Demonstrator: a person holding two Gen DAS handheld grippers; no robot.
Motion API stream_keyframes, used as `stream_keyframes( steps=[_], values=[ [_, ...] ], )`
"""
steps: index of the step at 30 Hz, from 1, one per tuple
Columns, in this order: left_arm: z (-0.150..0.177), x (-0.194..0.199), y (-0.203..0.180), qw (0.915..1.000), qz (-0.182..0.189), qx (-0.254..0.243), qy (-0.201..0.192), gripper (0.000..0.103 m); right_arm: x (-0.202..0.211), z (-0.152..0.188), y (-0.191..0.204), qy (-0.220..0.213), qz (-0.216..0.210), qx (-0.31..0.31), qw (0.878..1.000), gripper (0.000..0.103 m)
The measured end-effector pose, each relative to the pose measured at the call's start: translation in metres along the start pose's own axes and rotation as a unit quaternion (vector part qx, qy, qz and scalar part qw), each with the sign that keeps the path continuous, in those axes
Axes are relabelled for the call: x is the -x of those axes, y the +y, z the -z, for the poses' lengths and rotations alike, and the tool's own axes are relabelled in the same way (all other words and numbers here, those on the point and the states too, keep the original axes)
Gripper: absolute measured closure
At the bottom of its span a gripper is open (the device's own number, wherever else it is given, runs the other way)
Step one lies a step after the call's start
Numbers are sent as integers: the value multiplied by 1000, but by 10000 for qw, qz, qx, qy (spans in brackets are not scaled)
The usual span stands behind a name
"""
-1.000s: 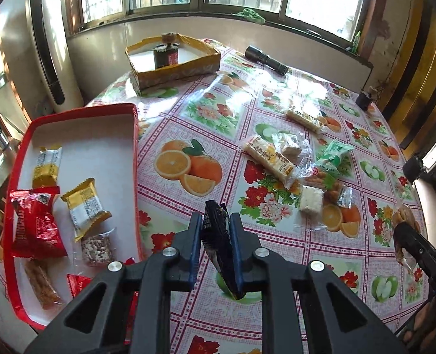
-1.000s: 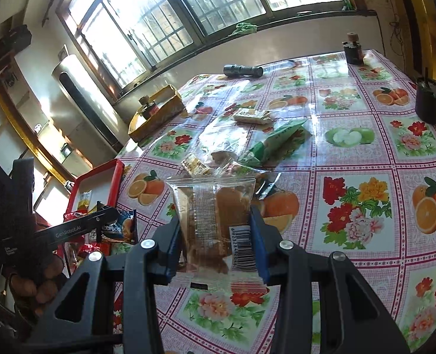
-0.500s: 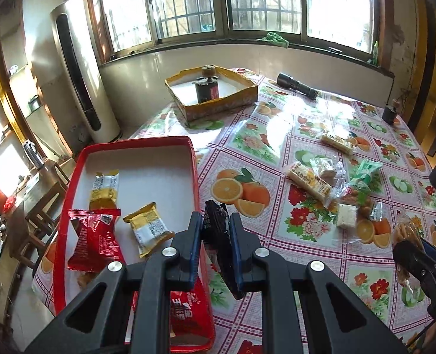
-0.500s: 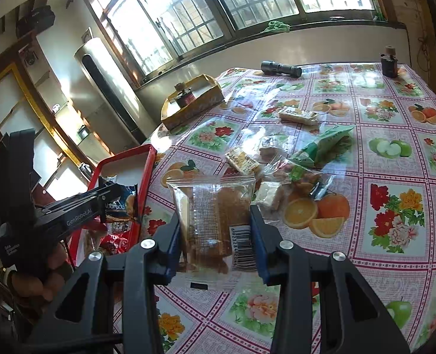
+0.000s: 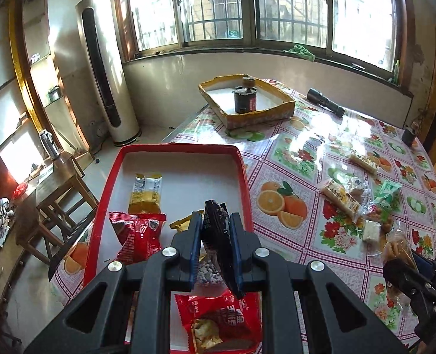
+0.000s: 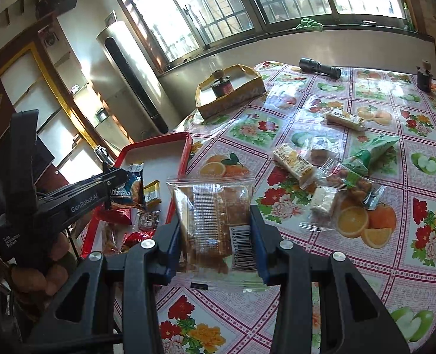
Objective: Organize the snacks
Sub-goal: 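Carry both bags over the red tray and open both tools to release them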
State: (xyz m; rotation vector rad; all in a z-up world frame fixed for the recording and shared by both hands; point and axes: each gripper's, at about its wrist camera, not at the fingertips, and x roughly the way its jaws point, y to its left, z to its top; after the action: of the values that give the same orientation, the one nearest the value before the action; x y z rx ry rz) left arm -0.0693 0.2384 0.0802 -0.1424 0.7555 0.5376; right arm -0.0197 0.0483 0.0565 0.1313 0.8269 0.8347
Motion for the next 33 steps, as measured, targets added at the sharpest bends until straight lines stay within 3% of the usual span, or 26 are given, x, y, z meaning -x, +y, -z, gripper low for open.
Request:
stream_keyframes(
  steps=[18, 24, 33],
  values=[
    [-9, -15, 73, 9972, -399, 633, 45, 86, -50, -14, 51, 250, -483, 388, 9978, 60],
    [-19, -30, 85, 9962, -454, 739, 116, 86, -82, -21, 61, 384, -848, 215, 9954, 60],
    [-33, -59, 97, 9946, -460, 883, 301, 86, -139, -35, 85, 672, -937, 373, 9926, 60]
  ],
)
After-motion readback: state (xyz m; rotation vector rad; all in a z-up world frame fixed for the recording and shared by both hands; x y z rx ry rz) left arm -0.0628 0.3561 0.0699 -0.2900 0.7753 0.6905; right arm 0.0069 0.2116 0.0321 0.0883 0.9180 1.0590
